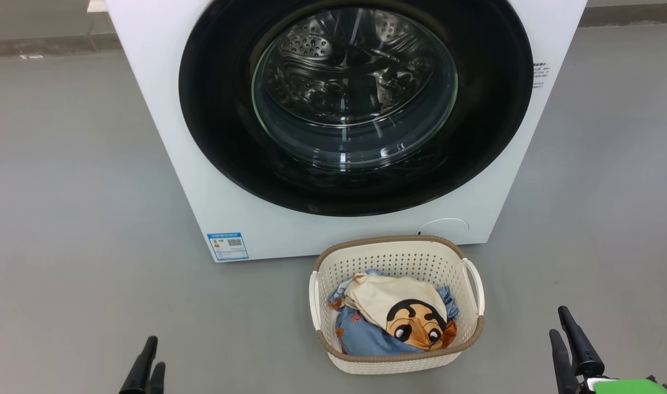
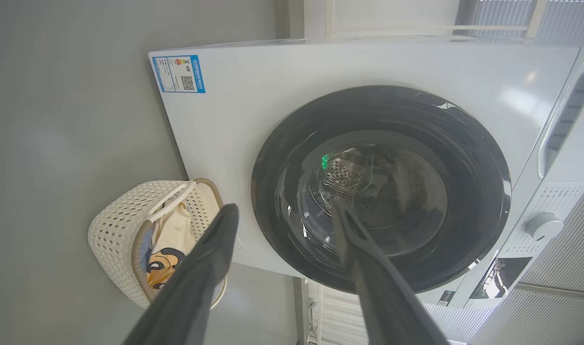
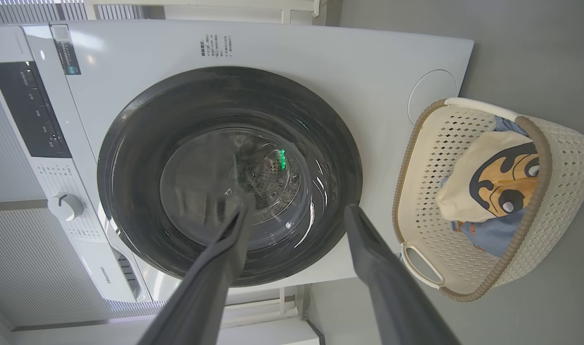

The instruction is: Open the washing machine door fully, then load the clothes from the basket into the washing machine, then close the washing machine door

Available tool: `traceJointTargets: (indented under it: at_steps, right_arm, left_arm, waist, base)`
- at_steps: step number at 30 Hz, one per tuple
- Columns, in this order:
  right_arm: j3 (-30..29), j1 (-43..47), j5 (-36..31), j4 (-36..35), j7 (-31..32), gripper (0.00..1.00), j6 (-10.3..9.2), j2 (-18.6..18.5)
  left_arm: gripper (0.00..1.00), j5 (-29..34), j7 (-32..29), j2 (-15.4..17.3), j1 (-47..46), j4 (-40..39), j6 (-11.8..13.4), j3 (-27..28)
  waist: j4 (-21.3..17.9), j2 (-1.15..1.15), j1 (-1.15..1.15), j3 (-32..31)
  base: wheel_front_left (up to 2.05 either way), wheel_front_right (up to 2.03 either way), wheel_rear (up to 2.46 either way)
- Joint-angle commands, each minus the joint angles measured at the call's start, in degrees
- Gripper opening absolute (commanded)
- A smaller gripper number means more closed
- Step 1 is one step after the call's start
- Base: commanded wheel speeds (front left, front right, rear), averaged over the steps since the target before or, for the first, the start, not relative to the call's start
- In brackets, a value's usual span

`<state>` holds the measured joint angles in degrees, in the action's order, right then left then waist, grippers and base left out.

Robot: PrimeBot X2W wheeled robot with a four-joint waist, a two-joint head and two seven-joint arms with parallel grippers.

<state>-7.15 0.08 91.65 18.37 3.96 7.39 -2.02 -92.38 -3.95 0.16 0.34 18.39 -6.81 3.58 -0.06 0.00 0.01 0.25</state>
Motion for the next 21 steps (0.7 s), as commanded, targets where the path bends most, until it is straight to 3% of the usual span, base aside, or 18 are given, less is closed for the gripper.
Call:
traceJointTargets:
  at_steps: [1, 10, 21]
  right_arm:
    - [0.49, -0.93, -0.80, -1.89, -0.46, 1.00, 0.01, -0.94]
    - [0.90, -0.97, -6.32, -3.87, -2.02, 1.00, 0.02, -1.98]
    - [2.56, -1.20, -18.53, -7.55, -4.03, 1.00, 0.03, -3.53]
  left_arm:
    - [1.00, 1.17, 0.44, 0.83, -0.54, -1.96, -0.17, 0.23]
    - [1.00, 5.75, 1.95, 0.99, -0.05, -3.55, -0.21, 0.51]
    - [1.00, 13.93, 3.97, 1.19, 0.52, -5.54, -0.27, 1.22]
  waist:
    - [0.00, 0.00, -0.01, 0.01]
    - [0.00, 0.00, -0.01, -0.01]
    - [0.02, 0.00, -0.01, 0.00]
  base:
    - [0.00, 0.00, 0.00]
    - [0.00, 0.00, 0.00]
    - [0.00, 0.00, 0.00]
